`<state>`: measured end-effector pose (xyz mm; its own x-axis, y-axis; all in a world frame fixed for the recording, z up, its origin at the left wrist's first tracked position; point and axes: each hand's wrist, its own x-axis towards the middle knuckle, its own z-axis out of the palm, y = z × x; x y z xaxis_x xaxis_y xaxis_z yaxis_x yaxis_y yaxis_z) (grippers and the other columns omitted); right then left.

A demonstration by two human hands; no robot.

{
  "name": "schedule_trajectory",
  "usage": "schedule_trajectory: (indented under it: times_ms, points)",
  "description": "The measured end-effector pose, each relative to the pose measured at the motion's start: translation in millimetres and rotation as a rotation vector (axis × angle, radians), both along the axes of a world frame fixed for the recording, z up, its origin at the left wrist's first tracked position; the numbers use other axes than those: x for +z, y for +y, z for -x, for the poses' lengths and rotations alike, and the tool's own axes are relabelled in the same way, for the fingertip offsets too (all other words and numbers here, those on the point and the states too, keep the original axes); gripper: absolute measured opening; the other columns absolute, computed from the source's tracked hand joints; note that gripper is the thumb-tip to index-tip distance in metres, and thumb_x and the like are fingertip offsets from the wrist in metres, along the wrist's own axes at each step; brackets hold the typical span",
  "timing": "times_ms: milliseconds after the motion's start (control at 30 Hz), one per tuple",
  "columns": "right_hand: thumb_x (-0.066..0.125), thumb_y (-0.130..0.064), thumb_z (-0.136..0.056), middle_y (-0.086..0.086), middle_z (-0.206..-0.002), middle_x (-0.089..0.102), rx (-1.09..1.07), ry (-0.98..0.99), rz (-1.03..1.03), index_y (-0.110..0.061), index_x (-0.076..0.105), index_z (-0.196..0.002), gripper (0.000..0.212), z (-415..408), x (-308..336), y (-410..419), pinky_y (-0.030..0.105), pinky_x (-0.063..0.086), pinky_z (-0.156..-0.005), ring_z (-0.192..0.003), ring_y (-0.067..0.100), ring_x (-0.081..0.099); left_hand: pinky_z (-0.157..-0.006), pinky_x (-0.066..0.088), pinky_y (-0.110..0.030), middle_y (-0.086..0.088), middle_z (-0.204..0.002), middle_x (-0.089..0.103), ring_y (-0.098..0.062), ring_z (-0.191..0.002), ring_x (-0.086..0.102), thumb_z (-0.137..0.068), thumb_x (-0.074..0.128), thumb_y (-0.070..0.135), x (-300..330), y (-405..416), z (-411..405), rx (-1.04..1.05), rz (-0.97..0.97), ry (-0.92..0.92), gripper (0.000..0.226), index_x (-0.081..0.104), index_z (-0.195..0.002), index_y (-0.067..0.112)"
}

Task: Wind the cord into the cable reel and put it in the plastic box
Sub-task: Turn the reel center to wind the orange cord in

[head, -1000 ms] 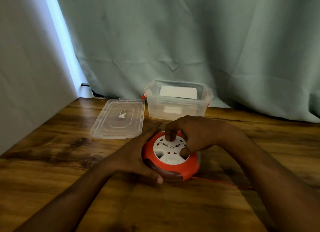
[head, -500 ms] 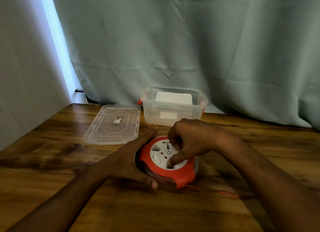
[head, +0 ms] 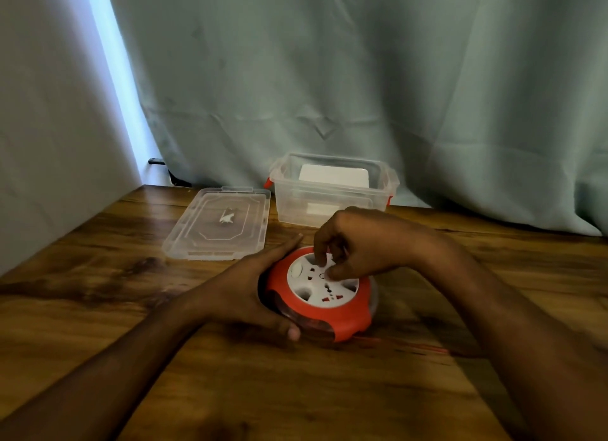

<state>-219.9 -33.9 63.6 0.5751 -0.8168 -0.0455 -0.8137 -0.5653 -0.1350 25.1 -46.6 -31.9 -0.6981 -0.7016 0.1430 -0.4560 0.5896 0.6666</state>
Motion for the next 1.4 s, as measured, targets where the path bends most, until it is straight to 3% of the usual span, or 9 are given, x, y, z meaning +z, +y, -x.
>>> schedule_trajectory:
  times_ms: [167,367,433,633,800,1033,1200,1300,1400]
  points:
    - [0.083,-0.038,-0.081,-0.020,-0.085,0.052,-0.044,0.085,-0.114,-0.048,0.062,-0.132,0.056,12.8,7.1,0.4,0.015,0.035,-0.057,-0.074,0.001,0.052,-0.120,0.035,-0.026,0.034,-0.159,0.024,0.007,-0.145,0.030,-0.048,0.089,0.075,-0.4,-1.7,0.8,0.002,0.019,-0.015,0.139,0.005,-0.157,0.053]
    - [0.080,-0.041,-0.083,-0.023,-0.116,0.049,-0.060,0.118,-0.120,-0.051,0.055,-0.137,0.060,10.3,1.2,-0.3,0.021,0.049,-0.072,-0.093,0.002,0.052,-0.114,0.032,-0.011,0.048,-0.152,0.020,0.017,-0.142,0.027,-0.048,0.091,0.073,-2.2,-2.4,-0.5,-0.002,0.028,-0.001,0.136,0.005,-0.153,0.061]
    - [0.081,-0.045,-0.081,-0.028,-0.102,0.044,-0.054,0.125,-0.086,-0.052,0.056,-0.136,0.061,9.8,0.9,-0.2,0.018,0.042,-0.064,-0.083,0.000,0.049,-0.113,0.032,-0.010,0.049,-0.151,0.021,0.018,-0.141,0.027,-0.047,0.091,0.072,-1.6,-1.9,-1.0,-0.002,0.026,0.001,0.136,0.005,-0.151,0.063]
    - [0.080,-0.065,-0.069,-0.020,-0.104,0.050,-0.047,0.176,0.047,-0.045,0.064,-0.127,0.063,6.7,-0.6,-0.4,0.019,0.038,-0.059,-0.081,0.002,0.049,-0.111,0.036,-0.010,0.044,-0.152,0.029,0.015,-0.140,0.033,-0.049,0.096,0.064,-1.0,0.6,-1.2,0.012,0.036,0.052,0.138,0.010,-0.156,0.055]
    - [0.073,-0.079,-0.065,-0.017,-0.096,0.059,-0.067,0.177,0.088,-0.033,0.070,-0.099,0.058,0.6,-6.0,-0.1,0.021,0.042,-0.057,-0.082,0.005,0.057,-0.114,0.037,-0.016,0.039,-0.152,0.033,0.012,-0.141,0.036,-0.047,0.094,0.067,0.5,0.5,-1.3,0.040,0.024,0.093,0.139,0.011,-0.157,0.049]
    - [0.065,-0.075,-0.078,-0.010,-0.085,0.071,-0.107,0.136,0.059,-0.033,0.052,-0.068,0.045,-9.1,-10.0,1.1,0.019,0.051,-0.055,-0.069,0.006,0.070,-0.112,0.038,-0.014,0.044,-0.149,0.034,0.012,-0.139,0.038,-0.048,0.093,0.068,1.3,2.7,0.7,0.026,0.019,0.082,0.136,0.009,-0.154,0.054]
    - [0.078,-0.045,-0.084,-0.020,-0.078,0.054,-0.050,0.068,0.051,-0.037,0.070,-0.101,0.020,0.1,5.2,5.8,0.017,0.038,-0.054,-0.070,0.002,0.055,-0.113,0.040,-0.018,0.038,-0.152,0.035,0.010,-0.139,0.039,-0.049,0.095,0.064,-0.8,0.9,-0.1,0.023,0.014,0.082,0.141,0.009,-0.159,0.047]
    - [0.082,-0.027,-0.082,-0.017,-0.075,0.052,-0.019,0.055,-0.039,-0.045,0.064,-0.126,0.051,4.1,6.9,4.5,0.021,0.042,-0.055,-0.065,0.004,0.054,-0.113,0.039,-0.017,0.038,-0.153,0.034,0.011,-0.140,0.037,-0.048,0.095,0.066,-1.2,0.8,-0.6,0.024,0.020,0.076,0.143,0.009,-0.160,0.046]
    - [0.078,-0.023,-0.087,-0.025,-0.081,0.044,-0.009,0.084,-0.091,-0.047,0.056,-0.138,0.061,3.2,2.7,4.0,0.017,0.041,-0.057,-0.068,0.002,0.051,-0.112,0.038,-0.014,0.038,-0.154,0.033,0.010,-0.141,0.037,-0.049,0.095,0.066,-1.5,1.1,-0.5,0.011,0.020,0.073,0.142,0.008,-0.159,0.048]
